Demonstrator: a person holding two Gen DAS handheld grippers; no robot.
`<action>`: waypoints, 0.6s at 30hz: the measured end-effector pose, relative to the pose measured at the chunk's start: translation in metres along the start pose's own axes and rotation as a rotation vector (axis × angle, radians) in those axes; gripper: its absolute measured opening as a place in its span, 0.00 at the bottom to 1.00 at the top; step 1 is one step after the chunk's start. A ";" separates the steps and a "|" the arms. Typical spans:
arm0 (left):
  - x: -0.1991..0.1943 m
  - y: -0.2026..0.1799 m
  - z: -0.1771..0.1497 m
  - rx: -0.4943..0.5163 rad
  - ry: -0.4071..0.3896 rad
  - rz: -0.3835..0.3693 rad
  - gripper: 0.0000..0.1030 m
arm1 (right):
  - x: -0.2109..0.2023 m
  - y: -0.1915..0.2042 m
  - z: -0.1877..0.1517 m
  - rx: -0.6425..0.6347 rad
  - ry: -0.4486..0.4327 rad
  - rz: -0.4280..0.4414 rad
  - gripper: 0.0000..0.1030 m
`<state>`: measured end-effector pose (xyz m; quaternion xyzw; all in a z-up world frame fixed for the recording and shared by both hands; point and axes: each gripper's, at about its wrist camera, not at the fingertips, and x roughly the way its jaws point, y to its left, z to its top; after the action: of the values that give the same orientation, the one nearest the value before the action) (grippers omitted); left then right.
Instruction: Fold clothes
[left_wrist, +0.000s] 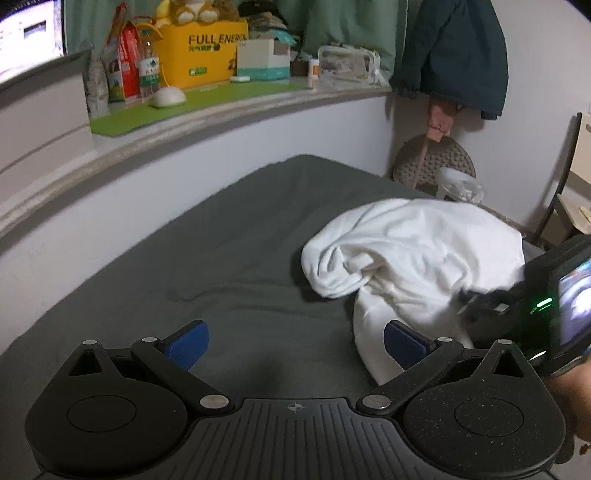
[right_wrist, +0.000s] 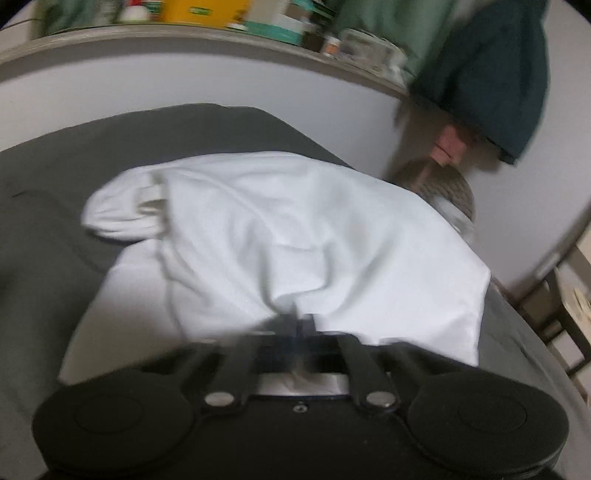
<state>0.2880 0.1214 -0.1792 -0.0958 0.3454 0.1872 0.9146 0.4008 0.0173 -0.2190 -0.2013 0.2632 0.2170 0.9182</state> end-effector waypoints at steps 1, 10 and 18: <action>0.002 0.001 -0.001 0.000 0.001 -0.004 1.00 | -0.010 -0.007 0.001 0.034 -0.025 0.000 0.03; -0.002 -0.028 -0.018 0.174 -0.050 -0.107 1.00 | -0.141 -0.077 0.010 0.314 -0.302 -0.037 0.02; -0.053 -0.082 -0.052 0.451 -0.192 -0.232 1.00 | -0.308 -0.139 -0.046 0.530 -0.479 -0.410 0.01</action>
<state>0.2538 0.0165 -0.1785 0.0897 0.2767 0.0079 0.9567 0.2166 -0.2098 -0.0437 0.0502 0.0432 -0.0050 0.9978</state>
